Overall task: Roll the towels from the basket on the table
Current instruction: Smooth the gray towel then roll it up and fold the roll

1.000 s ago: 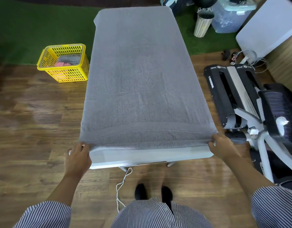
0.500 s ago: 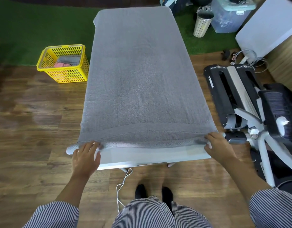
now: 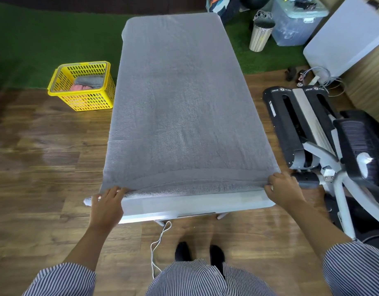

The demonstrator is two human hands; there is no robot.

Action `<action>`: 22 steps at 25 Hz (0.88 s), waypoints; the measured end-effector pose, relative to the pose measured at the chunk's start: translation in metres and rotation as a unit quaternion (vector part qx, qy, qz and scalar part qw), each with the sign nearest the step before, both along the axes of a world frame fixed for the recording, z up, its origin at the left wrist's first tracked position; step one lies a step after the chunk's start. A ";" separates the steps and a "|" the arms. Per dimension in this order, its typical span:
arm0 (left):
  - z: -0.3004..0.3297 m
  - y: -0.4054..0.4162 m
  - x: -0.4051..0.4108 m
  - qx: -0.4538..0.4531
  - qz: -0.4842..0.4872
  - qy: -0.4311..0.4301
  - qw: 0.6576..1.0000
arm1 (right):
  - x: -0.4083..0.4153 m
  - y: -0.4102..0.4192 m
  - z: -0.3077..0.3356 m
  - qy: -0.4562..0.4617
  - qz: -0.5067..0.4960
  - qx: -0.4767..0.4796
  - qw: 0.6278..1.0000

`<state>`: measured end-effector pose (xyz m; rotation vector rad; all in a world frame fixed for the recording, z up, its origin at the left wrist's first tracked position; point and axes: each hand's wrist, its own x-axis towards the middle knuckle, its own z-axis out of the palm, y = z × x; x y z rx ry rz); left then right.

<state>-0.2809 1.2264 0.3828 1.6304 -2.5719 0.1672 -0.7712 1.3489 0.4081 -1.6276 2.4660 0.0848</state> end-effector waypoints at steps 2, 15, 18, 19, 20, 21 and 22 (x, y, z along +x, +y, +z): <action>0.005 0.000 -0.008 0.011 0.039 0.047 0.998 | 0.002 -0.002 0.000 0.005 0.002 -0.013 1.000; 0.004 0.003 0.035 0.006 0.017 -0.065 0.998 | -0.005 0.004 -0.007 -0.082 -0.004 -0.014 0.997; 0.011 -0.006 0.036 0.018 0.009 -0.069 0.997 | -0.002 0.004 -0.007 -0.062 0.019 -0.004 0.998; 0.007 -0.010 0.040 0.004 -0.004 -0.066 0.998 | -0.002 0.003 -0.007 -0.065 0.009 0.001 0.998; 0.008 -0.011 0.041 0.015 -0.001 -0.067 0.998 | -0.002 0.002 -0.007 -0.074 -0.010 0.002 0.997; 0.007 -0.013 0.042 0.018 0.010 -0.067 0.998 | -0.003 0.001 -0.007 -0.080 -0.026 0.008 0.996; 0.012 -0.012 0.041 0.026 0.035 -0.063 0.997 | -0.003 0.000 -0.007 -0.080 -0.030 0.011 0.996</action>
